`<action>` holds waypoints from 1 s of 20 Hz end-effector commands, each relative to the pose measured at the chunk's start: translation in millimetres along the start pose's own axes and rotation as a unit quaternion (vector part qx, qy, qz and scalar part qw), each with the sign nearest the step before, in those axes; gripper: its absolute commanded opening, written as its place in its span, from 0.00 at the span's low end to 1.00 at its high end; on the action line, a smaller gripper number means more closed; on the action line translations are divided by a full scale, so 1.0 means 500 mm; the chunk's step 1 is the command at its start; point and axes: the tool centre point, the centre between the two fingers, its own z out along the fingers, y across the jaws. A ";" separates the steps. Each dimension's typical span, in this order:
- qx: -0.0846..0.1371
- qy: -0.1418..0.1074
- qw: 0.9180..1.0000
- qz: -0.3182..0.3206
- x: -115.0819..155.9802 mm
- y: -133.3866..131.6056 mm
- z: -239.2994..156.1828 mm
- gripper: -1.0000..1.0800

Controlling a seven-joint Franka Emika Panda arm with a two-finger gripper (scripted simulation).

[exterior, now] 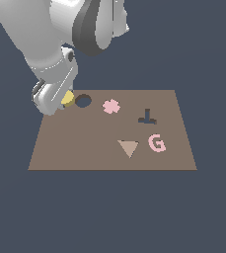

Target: Insert a designated object into the corresponding slot on a board.

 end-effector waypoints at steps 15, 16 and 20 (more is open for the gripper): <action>0.000 -0.001 0.965 0.264 -0.077 0.039 -0.004 0.00; 0.000 -0.001 0.962 0.274 -0.080 0.040 -0.004 0.00; 0.000 -0.001 0.951 0.309 -0.093 0.041 -0.005 0.00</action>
